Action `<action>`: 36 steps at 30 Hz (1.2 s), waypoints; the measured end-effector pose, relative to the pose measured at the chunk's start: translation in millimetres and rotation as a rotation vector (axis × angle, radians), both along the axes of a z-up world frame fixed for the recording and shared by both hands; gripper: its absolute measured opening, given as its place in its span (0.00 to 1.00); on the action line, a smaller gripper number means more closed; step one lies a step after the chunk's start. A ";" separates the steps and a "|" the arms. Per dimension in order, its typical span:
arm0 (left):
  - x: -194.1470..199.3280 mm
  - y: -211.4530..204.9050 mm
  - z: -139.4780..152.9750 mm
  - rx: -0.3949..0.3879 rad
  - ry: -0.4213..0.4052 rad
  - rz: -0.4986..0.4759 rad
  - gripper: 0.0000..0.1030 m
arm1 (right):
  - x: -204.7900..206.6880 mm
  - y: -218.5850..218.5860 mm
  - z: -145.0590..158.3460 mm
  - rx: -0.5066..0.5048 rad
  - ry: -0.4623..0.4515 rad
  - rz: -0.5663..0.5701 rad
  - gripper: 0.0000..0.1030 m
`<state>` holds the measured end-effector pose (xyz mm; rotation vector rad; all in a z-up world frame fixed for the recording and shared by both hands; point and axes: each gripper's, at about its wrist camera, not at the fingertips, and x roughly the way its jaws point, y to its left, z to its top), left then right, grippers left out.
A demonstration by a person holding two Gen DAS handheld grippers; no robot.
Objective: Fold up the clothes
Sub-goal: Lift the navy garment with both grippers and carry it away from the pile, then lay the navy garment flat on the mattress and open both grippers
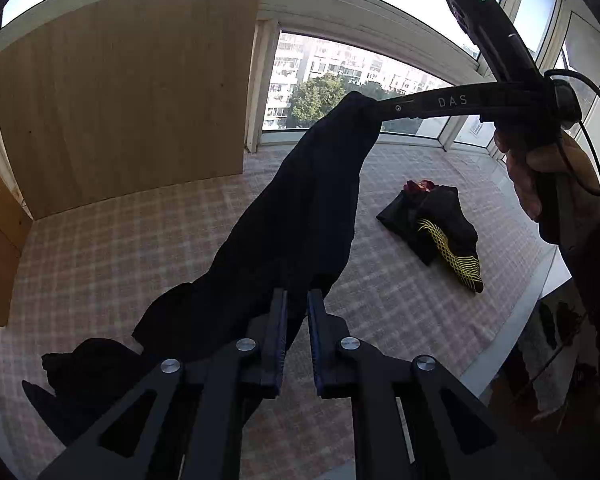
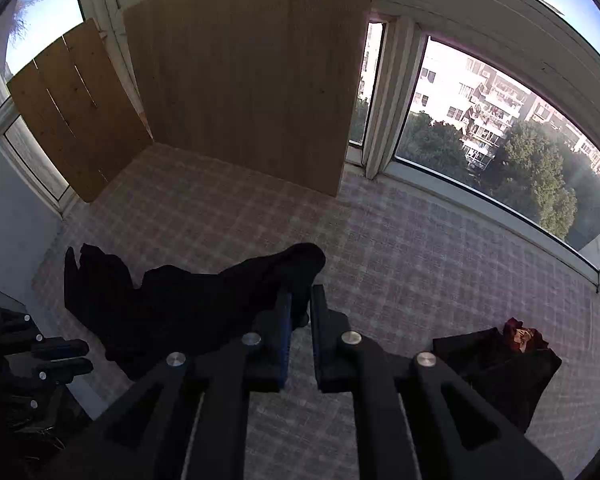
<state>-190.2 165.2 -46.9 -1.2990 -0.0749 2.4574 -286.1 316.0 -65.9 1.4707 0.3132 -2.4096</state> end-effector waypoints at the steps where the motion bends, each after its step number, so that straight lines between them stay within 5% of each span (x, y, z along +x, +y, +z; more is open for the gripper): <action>1: 1.0 -6.3 1.1 -0.006 -0.007 0.009 0.12 | -8.8 15.6 -24.8 0.082 -0.017 -0.048 0.10; 3: 0.9 -24.5 5.6 -0.019 -0.020 0.030 0.27 | -18.5 42.6 -65.3 0.247 -0.050 -0.111 0.14; 5: -9.7 -48.7 5.0 -0.081 -0.025 0.057 0.37 | -20.9 69.9 -90.0 0.295 -0.077 -0.172 0.15; 8: -25.6 -77.3 -4.3 -0.168 -0.040 0.071 0.38 | -13.0 78.5 -109.9 0.180 -0.189 -0.205 0.21; 12: -53.4 -96.5 -37.7 -0.219 -0.099 0.006 0.41 | 16.4 45.6 -127.2 0.107 -0.204 -0.173 0.37; 15: -72.5 -90.5 -81.6 -0.263 -0.173 -0.103 0.55 | 34.2 10.3 -134.8 -0.002 -0.250 -0.171 0.38; 21: -78.8 -71.8 -158.4 -0.369 -0.256 -0.242 0.55 | 56.0 -18.5 -148.7 -0.053 -0.280 -0.220 0.38; 23: -75.9 -71.4 -171.5 -0.334 -0.287 -0.266 0.49 | 60.5 -19.5 -147.9 -0.091 -0.299 -0.245 0.38; 25: -72.6 -73.2 -179.1 -0.261 -0.327 -0.287 0.06 | 64.0 -20.0 -144.8 -0.131 -0.318 -0.273 0.38; 32: -38.6 -84.0 -145.2 0.028 -0.280 -0.323 0.04 | 68.1 -46.9 -127.1 -0.225 -0.345 -0.274 0.40; 36: -5.1 -65.6 -119.9 0.118 -0.225 -0.397 0.04 | 61.0 -75.7 -121.5 -0.214 -0.334 -0.217 0.43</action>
